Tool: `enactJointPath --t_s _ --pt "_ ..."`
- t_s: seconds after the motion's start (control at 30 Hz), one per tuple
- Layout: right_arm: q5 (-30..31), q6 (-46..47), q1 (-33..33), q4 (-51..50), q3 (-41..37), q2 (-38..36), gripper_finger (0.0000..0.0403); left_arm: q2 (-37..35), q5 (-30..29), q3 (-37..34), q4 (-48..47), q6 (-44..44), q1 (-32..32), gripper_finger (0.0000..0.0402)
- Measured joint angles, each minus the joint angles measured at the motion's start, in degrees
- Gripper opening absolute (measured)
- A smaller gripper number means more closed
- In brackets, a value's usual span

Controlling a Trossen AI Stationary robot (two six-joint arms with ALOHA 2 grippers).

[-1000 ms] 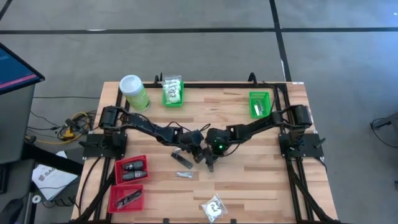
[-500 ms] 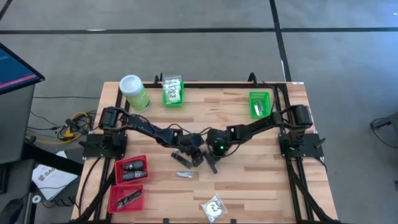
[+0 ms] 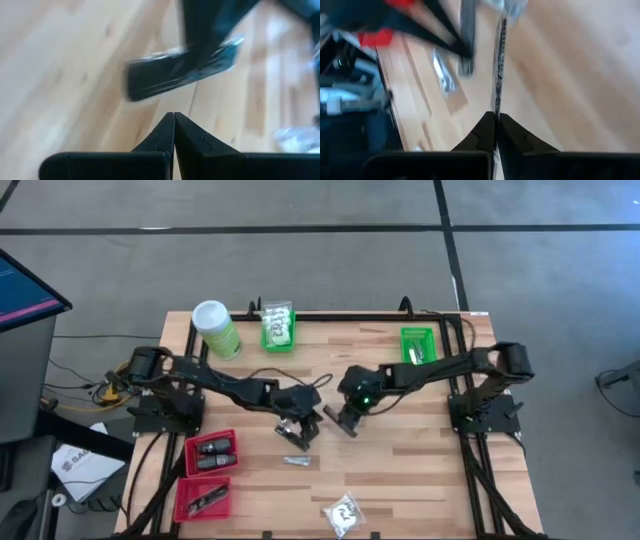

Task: Pick & Place Travel size toiletries
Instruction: Put the black comb into the bottom red basket

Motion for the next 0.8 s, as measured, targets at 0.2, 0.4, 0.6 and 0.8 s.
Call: enactJointPath --t_s 0.2,0.4,0.6,0.8 --pt "3.5 -1.0 -3.2 -4.5 0.0 -7.0 0.0001 -7.7 -5.7 0.0 -1.6 0.2 0.0 0.0000" --pt "3.9 -1.2 -6.1 -4.6 0.0 -11.9 0.0001 -12.0 -7.0 0.1 -1.6 0.1 0.0 0.0000" --pt "4.0 -1.2 -7.7 -2.1 0.0 -15.8 0.0001 -13.2 -4.3 0.1 -1.7 -0.4 0.0 0.0000" --pt "4.5 -1.0 -9.6 2.8 0.0 -17.2 0.0000 -13.2 -2.7 0.1 -1.7 -1.5 0.1 0.0000"
